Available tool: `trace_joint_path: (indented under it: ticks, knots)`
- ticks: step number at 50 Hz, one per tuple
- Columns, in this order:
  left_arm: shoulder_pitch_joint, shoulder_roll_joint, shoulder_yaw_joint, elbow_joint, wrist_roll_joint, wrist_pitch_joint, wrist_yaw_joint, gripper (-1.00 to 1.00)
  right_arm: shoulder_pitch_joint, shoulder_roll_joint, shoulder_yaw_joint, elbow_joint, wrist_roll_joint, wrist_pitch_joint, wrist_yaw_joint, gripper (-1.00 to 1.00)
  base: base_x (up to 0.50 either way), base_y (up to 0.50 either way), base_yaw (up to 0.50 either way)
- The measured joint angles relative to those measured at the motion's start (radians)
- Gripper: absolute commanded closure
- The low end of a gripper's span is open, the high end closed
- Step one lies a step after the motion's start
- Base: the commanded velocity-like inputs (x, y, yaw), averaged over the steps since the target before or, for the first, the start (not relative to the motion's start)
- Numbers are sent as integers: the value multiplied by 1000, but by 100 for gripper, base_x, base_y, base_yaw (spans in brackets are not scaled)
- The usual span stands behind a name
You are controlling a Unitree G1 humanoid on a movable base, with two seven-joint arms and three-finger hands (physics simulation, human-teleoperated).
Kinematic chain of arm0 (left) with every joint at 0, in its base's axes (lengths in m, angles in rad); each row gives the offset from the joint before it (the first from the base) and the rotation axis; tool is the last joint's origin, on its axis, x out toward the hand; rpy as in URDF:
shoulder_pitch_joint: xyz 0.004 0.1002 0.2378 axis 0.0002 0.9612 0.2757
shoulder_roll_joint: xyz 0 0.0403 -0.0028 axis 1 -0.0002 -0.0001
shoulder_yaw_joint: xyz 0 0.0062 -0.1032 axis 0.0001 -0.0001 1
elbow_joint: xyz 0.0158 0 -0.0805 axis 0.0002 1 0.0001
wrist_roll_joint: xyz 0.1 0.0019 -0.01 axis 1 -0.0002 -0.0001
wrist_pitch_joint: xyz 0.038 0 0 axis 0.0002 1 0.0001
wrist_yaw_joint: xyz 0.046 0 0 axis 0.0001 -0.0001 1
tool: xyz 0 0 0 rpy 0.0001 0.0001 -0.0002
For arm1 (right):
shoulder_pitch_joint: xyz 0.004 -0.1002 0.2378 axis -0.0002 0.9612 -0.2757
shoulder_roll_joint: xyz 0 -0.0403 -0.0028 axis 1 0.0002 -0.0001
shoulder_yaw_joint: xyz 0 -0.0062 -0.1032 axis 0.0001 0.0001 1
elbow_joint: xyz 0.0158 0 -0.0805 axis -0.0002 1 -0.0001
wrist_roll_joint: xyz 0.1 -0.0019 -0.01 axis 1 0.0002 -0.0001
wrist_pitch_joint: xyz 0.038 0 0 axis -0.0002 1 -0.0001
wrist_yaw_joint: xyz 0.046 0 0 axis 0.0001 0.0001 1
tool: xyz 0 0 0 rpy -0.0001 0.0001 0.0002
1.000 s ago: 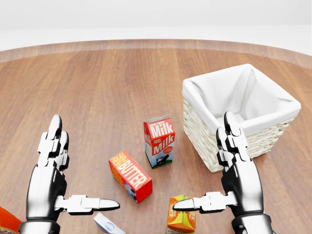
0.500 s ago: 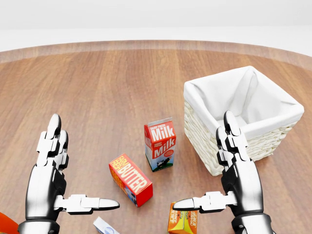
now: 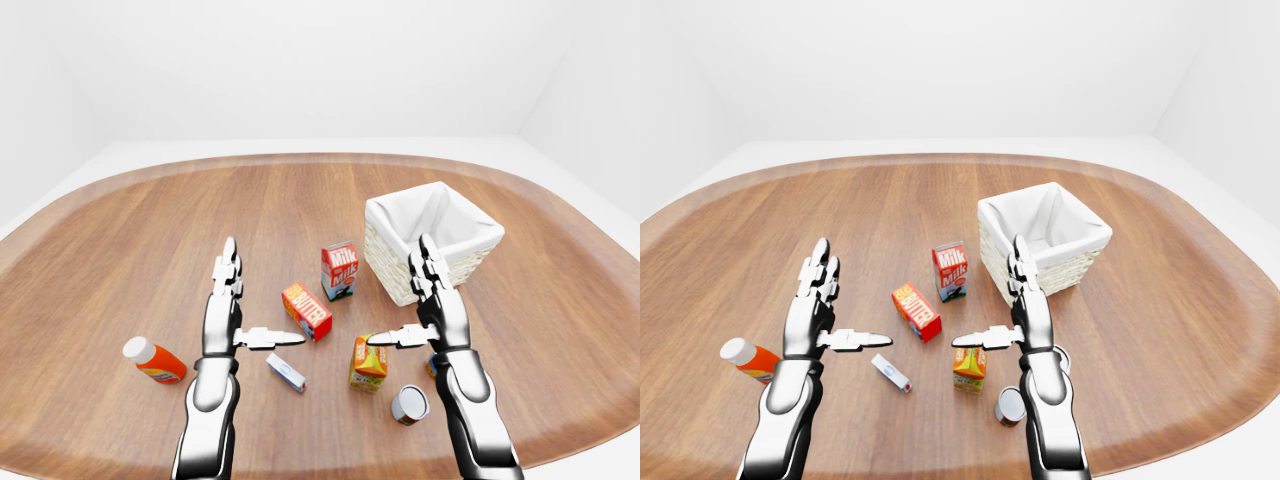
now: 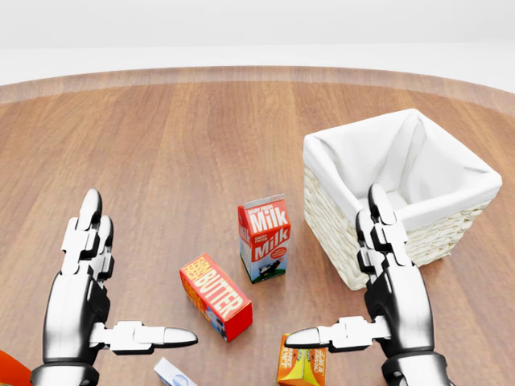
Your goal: Pick up the alphabet soup and the tomato sauce, and put them in the basket.
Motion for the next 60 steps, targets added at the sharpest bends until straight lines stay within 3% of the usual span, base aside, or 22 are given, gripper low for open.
trace_joint_path:
  ticks: [30,60]
  knots:
    - [-4,1,-1,2,9,0,3,-100,1,-4,-5,-6,-28,0,-12,-100,0,0,0]
    - [-6,0,-7,8,21,0,4,-100,110,-40,-49,-100,-548,0,-56,-100,0,0,0]
